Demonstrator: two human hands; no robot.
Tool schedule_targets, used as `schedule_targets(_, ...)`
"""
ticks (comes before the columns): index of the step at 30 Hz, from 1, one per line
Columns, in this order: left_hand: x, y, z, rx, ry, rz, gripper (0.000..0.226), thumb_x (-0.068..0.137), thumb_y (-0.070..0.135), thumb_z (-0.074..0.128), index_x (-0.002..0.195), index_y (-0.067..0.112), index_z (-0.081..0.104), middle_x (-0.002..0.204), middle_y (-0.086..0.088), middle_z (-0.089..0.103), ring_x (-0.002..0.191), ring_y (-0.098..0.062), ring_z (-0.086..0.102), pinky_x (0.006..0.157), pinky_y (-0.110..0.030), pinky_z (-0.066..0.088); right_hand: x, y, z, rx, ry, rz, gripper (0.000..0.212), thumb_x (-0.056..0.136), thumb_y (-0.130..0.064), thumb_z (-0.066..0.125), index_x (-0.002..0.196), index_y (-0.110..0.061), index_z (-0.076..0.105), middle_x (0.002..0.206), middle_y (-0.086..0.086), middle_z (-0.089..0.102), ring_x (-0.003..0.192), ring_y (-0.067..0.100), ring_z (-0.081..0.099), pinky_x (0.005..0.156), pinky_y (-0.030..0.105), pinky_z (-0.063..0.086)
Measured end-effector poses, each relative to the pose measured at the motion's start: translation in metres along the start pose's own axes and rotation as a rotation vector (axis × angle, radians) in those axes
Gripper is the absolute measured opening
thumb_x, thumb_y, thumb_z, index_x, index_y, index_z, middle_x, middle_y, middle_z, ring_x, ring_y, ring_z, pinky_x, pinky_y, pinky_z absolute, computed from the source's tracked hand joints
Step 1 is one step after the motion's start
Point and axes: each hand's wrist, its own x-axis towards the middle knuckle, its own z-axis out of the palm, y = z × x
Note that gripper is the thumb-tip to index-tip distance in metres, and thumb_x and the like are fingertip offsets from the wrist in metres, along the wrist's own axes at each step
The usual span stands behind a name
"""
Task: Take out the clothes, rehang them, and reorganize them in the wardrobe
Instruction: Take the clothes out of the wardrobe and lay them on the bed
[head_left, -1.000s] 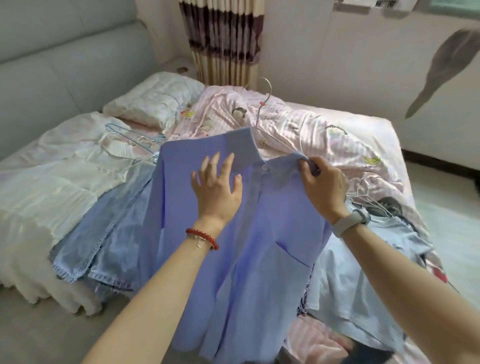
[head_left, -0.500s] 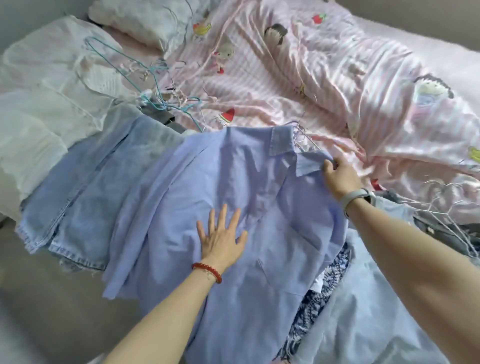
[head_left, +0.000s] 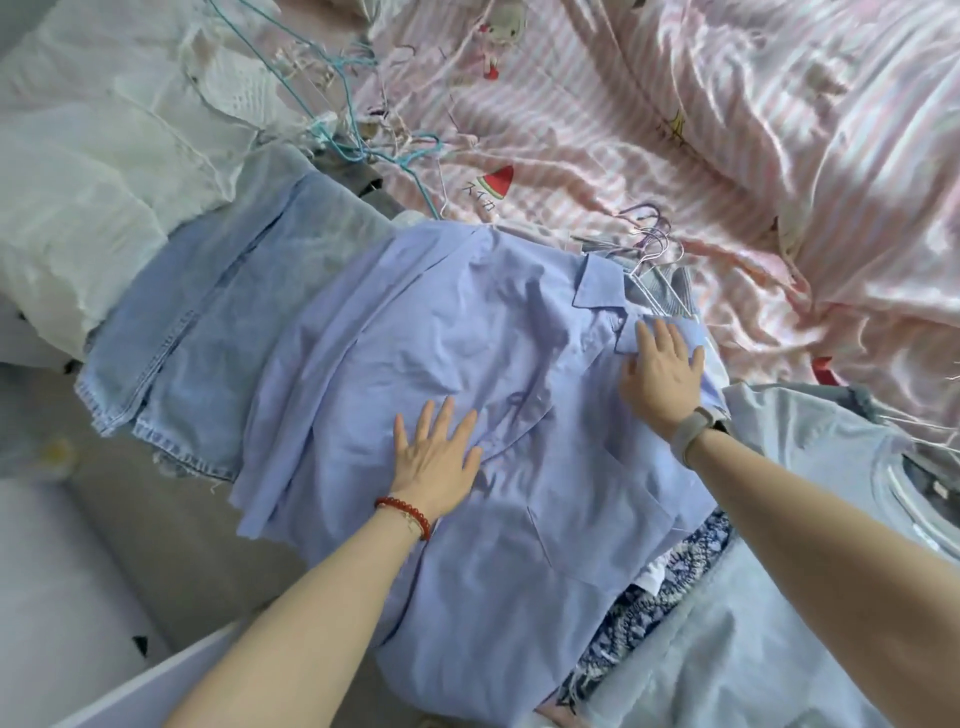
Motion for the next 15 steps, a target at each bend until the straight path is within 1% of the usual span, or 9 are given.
schedule_targets(2, -0.011, -0.014, -0.011, 0.011, 0.08, -0.036, 0.052, 0.097, 0.04, 0.027, 0.147, 0.027, 0.014, 0.156, 0.001, 0.006, 0.143, -0.02, 0.001, 0.111, -0.052, -0.003, -0.012, -0.025, -0.002, -0.048, -0.038, -0.118, 0.048, 0.089, -0.018, 0.042, 0.136, -0.009, 0.034, 0.145, 0.011, 0.031, 0.138, 0.027, 0.02, 0.108, 0.055, 0.012)
schedule_targets(4, -0.029, -0.035, -0.022, -0.02, 0.144, -0.092, 0.051, 0.097, 0.036, 0.029, 0.146, 0.025, 0.019, 0.156, 0.0, 0.01, 0.143, -0.02, 0.005, 0.112, -0.05, 0.0, -0.031, -0.057, -0.007, -0.023, -0.042, -0.212, 0.045, 0.09, -0.017, 0.041, 0.134, -0.009, 0.037, 0.143, 0.008, 0.036, 0.137, 0.027, 0.022, 0.109, 0.053, 0.013)
schedule_targets(7, -0.07, -0.07, -0.033, -0.162, 0.257, -0.224, 0.046, 0.096, 0.029, 0.035, 0.141, 0.021, 0.031, 0.154, -0.001, 0.017, 0.142, -0.02, 0.01, 0.113, -0.045, 0.011, -0.074, -0.113, -0.013, 0.054, -0.008, -0.4, 0.041, 0.091, -0.013, 0.042, 0.131, -0.01, 0.045, 0.137, 0.007, 0.046, 0.135, 0.025, 0.029, 0.111, 0.049, 0.014)
schedule_targets(10, -0.136, -0.105, -0.029, -0.304, 0.392, -0.37, 0.044, 0.096, 0.027, 0.037, 0.139, 0.019, 0.035, 0.152, -0.001, 0.023, 0.14, -0.018, 0.015, 0.111, -0.044, 0.014, -0.134, -0.174, -0.009, 0.101, -0.04, -0.58, 0.038, 0.091, -0.014, 0.042, 0.129, -0.012, 0.048, 0.134, 0.004, 0.049, 0.134, 0.022, 0.031, 0.111, 0.046, 0.014)
schedule_targets(13, -0.216, -0.142, -0.009, -0.344, 0.526, -0.523, 0.042, 0.094, 0.026, 0.041, 0.136, 0.02, 0.041, 0.146, 0.002, 0.035, 0.137, -0.016, 0.025, 0.109, -0.042, 0.021, -0.199, -0.235, 0.003, 0.102, -0.09, -0.797, 0.038, 0.09, -0.015, 0.044, 0.129, -0.012, 0.049, 0.132, 0.004, 0.051, 0.132, 0.022, 0.034, 0.109, 0.043, 0.017)
schedule_targets(15, -0.275, -0.167, 0.013, -0.342, 0.565, -0.643, 0.041, 0.093, 0.026, 0.042, 0.133, 0.02, 0.045, 0.143, 0.003, 0.04, 0.134, -0.015, 0.031, 0.109, -0.04, 0.022, -0.243, -0.272, 0.014, 0.064, -0.14, -0.971, 0.038, 0.09, -0.016, 0.044, 0.128, -0.013, 0.05, 0.131, 0.005, 0.051, 0.129, 0.022, 0.037, 0.108, 0.042, 0.021)
